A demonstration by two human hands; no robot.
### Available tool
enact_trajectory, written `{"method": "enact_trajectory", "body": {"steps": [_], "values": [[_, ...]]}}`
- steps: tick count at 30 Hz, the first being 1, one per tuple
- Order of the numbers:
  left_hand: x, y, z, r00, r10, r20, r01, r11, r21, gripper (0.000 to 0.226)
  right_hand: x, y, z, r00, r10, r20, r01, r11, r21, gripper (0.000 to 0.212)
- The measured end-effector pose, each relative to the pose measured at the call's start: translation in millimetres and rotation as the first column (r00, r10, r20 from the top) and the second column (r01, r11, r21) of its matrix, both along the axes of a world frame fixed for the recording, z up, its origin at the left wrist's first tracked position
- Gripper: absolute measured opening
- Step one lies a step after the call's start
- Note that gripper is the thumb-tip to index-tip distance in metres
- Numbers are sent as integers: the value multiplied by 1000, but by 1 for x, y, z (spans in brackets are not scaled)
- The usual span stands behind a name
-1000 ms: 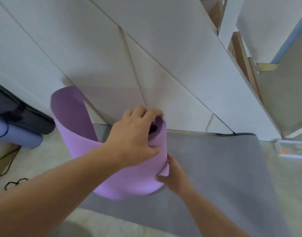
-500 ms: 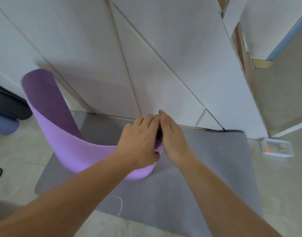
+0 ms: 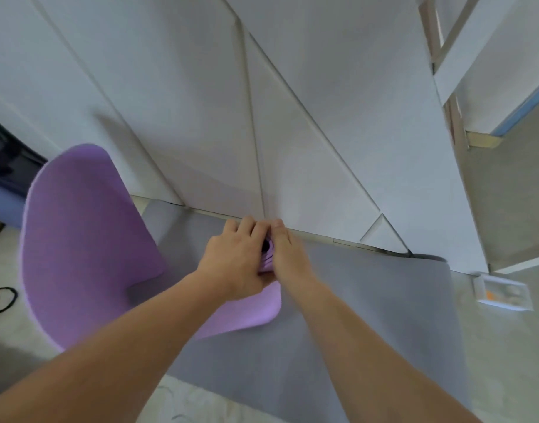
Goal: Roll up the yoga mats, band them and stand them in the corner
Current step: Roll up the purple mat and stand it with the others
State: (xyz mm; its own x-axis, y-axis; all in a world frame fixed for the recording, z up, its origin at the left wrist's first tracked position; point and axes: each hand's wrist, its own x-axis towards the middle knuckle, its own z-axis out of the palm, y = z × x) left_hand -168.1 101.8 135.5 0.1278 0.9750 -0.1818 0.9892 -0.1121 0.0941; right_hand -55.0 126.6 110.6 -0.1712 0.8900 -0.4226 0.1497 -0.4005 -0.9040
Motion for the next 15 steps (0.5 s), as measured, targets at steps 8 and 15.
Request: {"method": "enact_trajectory", "body": {"steps": [8, 15], "values": [[-59, 4, 90, 940, 133, 313, -152, 988, 37, 84, 70, -77, -19, 869, 423, 256, -413, 906, -91, 87], [-105, -10, 275, 604, 191, 773, -276, 961, -22, 73, 50, -63, 119, 723, 245, 646, -456, 872, 181, 137]]}}
